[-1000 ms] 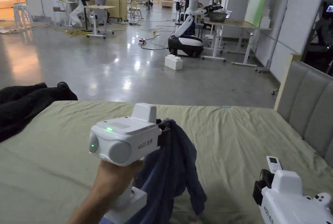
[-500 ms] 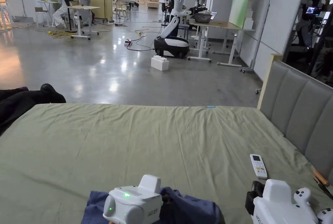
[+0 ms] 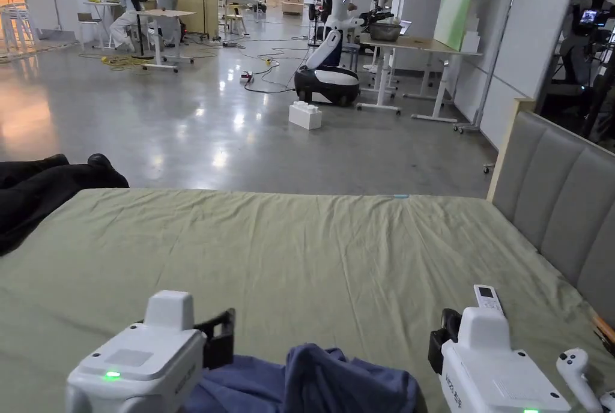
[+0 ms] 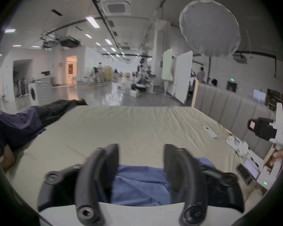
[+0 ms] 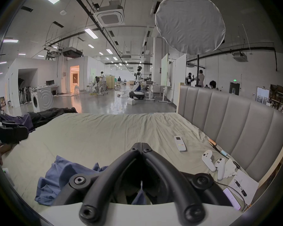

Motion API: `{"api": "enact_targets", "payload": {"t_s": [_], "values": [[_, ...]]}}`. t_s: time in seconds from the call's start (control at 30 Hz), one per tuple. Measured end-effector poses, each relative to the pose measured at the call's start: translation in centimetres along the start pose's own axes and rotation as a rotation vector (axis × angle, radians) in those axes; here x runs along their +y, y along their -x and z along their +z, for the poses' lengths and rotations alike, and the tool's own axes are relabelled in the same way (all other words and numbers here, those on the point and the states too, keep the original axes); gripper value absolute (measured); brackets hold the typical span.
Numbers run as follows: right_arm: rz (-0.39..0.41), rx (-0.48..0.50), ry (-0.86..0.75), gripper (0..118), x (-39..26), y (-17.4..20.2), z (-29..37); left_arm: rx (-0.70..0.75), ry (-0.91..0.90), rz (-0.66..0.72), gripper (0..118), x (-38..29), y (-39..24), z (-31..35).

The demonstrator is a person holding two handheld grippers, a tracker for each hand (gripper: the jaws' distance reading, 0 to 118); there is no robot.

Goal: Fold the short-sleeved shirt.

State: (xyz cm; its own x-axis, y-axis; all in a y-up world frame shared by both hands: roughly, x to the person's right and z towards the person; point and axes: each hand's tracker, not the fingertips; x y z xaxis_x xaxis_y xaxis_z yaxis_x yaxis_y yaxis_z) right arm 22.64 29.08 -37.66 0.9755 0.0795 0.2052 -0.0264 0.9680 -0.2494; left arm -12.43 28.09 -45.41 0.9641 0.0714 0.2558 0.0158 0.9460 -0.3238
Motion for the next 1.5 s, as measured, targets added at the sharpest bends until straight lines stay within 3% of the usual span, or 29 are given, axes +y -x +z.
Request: {"api": "enact_targets", "payload": {"t_s": [0.07,0.13,0.3,0.5,0.8,0.83,0.87,0.93,0.97,1.0,1.17,1.27,1.33,1.37,1.4,1.47,1.5], "values": [[-0.001,0.0,-0.028,0,0.2,0.7,0.2,0.065,-0.035,0.024,11,0.2,1.0,1.6],[-0.001,-0.002,-0.048,0,0.1,1.2,0.3,0.133,-0.067,0.019,4,0.2,1.9,2.8],[0.025,0.01,-0.098,0,0.3,2.4,0.8,0.213,-0.087,-0.018,0,-0.4,3.2,4.5],[0.019,0.029,-0.089,0,0.5,2.9,0.6,0.182,-0.023,0.024,0,-1.2,4.4,4.5],[0.042,0.036,-0.045,0,-0.9,2.8,0.1,0.047,0.468,0.155,0,-8.5,6.7,0.8],[0.041,0.035,-0.034,0,-1.2,2.7,0.0,0.05,0.517,0.158,1,-9.8,6.8,0.4],[0.037,0.036,-0.024,0,-1.4,2.6,-0.1,0.07,0.555,0.157,12,-10.9,6.8,-0.1],[0.033,0.034,-0.011,0,-1.9,2.5,-0.2,0.09,0.614,0.164,60,-12.5,6.7,-0.9],[0.035,0.033,-0.002,0,-2.2,2.5,-0.3,0.089,0.64,0.176,78,-13.6,7.0,-1.4],[0.036,0.033,0.005,0,-2.3,2.4,-0.4,0.081,0.667,0.186,89,-14.3,7.0,-1.8],[0.032,0.024,0.036,0,-3.4,2.0,-0.7,0.095,0.746,0.229,91,-17.2,6.0,-3.3],[0.025,0.015,0.063,0,-4.1,1.6,-0.9,0.137,0.745,0.067,83,-18.1,4.5,-3.9],[0.013,0.01,0.095,0,-4.6,1.2,-1.0,0.14,0.723,0.017,51,-18.2,3.6,-3.9],[0.017,0.007,0.097,0,-4.8,1.0,-1.0,0.139,0.709,0.021,20,-16.7,2.0,-2.2],[0.016,0.005,0.105,0,-5.1,0.8,-1.1,0.132,0.693,0.018,2,-16.3,1.6,-1.8],[0.016,-0.004,0.124,0,-5.6,0.2,-1.2,0.026,0.64,0.054,2,-15.7,0.9,-1.3],[0.016,-0.008,0.136,0,-5.9,-0.1,-1.4,0.056,0.67,0.051,2,-16.2,1.5,-2.0]]}}
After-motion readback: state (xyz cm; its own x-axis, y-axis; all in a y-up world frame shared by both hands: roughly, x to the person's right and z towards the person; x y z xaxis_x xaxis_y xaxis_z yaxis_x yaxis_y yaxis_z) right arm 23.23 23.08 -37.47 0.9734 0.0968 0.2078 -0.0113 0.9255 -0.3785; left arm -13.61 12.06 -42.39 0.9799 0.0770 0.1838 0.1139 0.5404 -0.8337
